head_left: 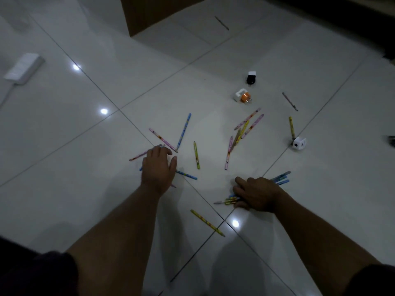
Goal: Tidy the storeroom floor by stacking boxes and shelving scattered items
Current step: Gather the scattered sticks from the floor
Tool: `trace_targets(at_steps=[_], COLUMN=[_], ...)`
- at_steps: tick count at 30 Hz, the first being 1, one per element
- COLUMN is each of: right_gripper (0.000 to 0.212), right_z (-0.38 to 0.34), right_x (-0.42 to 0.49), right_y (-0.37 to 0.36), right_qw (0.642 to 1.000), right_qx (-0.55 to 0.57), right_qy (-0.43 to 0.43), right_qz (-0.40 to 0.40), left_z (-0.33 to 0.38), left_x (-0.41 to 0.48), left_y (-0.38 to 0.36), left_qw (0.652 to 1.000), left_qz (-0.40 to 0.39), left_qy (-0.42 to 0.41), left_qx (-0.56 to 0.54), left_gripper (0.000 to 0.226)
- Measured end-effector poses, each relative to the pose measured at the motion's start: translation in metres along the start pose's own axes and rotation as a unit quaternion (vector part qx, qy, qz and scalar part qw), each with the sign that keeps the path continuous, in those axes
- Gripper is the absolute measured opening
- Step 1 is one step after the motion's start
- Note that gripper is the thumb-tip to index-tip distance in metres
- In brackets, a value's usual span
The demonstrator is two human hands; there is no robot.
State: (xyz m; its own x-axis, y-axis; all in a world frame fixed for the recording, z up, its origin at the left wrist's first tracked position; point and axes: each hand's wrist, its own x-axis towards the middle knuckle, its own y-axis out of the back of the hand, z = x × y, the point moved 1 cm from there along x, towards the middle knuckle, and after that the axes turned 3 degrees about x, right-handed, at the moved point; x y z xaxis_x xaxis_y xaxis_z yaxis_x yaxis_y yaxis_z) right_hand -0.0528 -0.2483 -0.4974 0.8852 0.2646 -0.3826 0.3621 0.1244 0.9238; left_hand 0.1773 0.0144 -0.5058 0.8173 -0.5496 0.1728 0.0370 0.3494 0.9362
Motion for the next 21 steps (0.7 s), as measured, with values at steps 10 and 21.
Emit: trace_targets(at_steps=[10,21], right_gripper=[0.025,0.044], right_z=[-0.004,-0.013], right_x=[0.001,0.034], right_y=[0.001,0.014], right_qw=[0.995,0.962], right_qx=[0.051,0.168], right_qy=[-0.062,-0.21], right_qz=[0.057,0.057], left_z=[-0.03,-0.052], left_x=[0.01,-0.003], left_y=[0.004,0.0], left_qw=[0.972,0.94], left_qz=[-0.205,-0.177], left_qy=[0.009,-0.265], left_qx=[0.114,0.124], left_gripper=[0.157,0.089])
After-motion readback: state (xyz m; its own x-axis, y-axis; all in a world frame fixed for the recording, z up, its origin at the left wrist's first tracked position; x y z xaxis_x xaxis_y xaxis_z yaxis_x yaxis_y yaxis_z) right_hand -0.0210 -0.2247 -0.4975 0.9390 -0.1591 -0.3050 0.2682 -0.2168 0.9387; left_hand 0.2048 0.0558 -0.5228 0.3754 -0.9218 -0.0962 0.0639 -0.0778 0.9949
